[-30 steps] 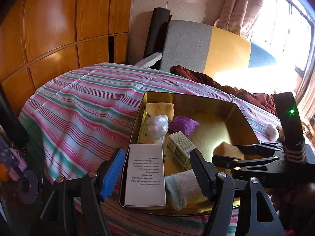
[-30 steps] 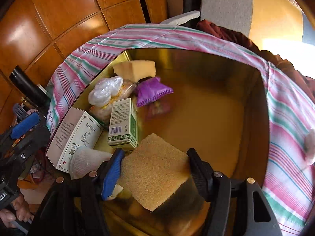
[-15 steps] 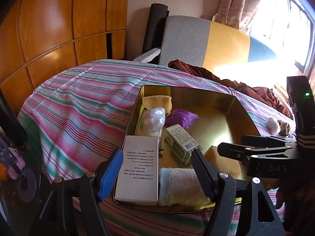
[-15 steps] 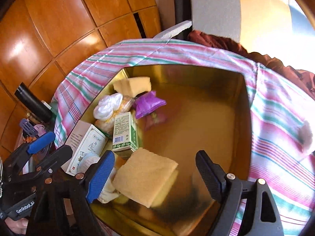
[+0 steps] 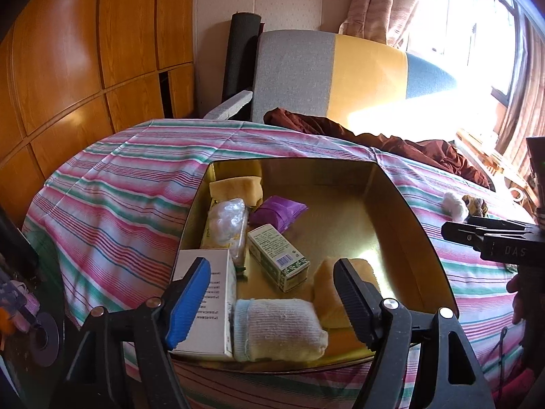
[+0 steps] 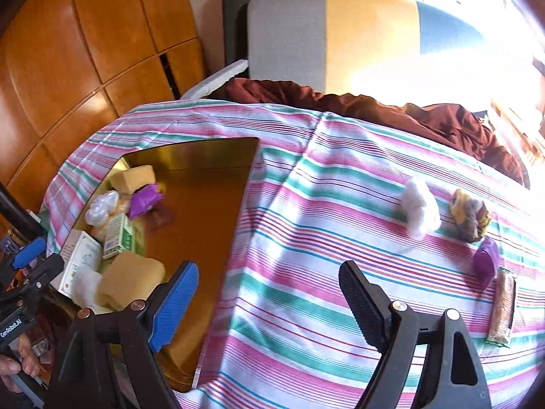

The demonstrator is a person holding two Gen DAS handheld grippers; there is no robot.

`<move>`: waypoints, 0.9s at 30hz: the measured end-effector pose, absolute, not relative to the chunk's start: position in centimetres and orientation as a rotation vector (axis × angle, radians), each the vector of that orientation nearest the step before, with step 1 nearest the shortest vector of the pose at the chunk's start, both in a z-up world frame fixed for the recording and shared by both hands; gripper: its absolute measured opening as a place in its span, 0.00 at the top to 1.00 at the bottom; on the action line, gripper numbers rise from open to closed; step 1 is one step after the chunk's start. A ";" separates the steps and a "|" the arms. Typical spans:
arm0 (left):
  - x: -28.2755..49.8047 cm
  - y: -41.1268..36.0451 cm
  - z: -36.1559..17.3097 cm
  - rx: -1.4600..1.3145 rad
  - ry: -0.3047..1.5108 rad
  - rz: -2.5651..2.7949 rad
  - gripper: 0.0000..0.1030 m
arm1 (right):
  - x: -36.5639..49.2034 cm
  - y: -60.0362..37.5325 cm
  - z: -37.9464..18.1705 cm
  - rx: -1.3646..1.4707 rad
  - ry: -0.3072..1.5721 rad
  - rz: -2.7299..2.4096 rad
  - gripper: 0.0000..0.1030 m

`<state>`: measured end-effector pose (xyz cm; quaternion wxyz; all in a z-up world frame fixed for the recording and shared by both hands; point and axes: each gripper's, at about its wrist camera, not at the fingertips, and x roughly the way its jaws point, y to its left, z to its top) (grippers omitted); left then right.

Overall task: Organize objects
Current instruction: 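Move both tools from the gold tin back to the remaining items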

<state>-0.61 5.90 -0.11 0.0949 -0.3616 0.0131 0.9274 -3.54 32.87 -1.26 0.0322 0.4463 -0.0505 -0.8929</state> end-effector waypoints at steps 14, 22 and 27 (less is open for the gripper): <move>-1.3 13.5 0.9 -1.008 0.180 2.598 0.23 | -2.3 47.7 -1.1 1.525 -0.272 -3.025 0.16; -2.5 20.2 1.3 -1.010 0.200 2.446 0.23 | 0.2 55.9 -3.3 1.704 -0.772 -3.150 0.16; -2.5 25.0 0.9 -0.996 0.238 2.369 0.23 | 1.0 57.0 -3.3 1.699 -0.891 -3.129 0.16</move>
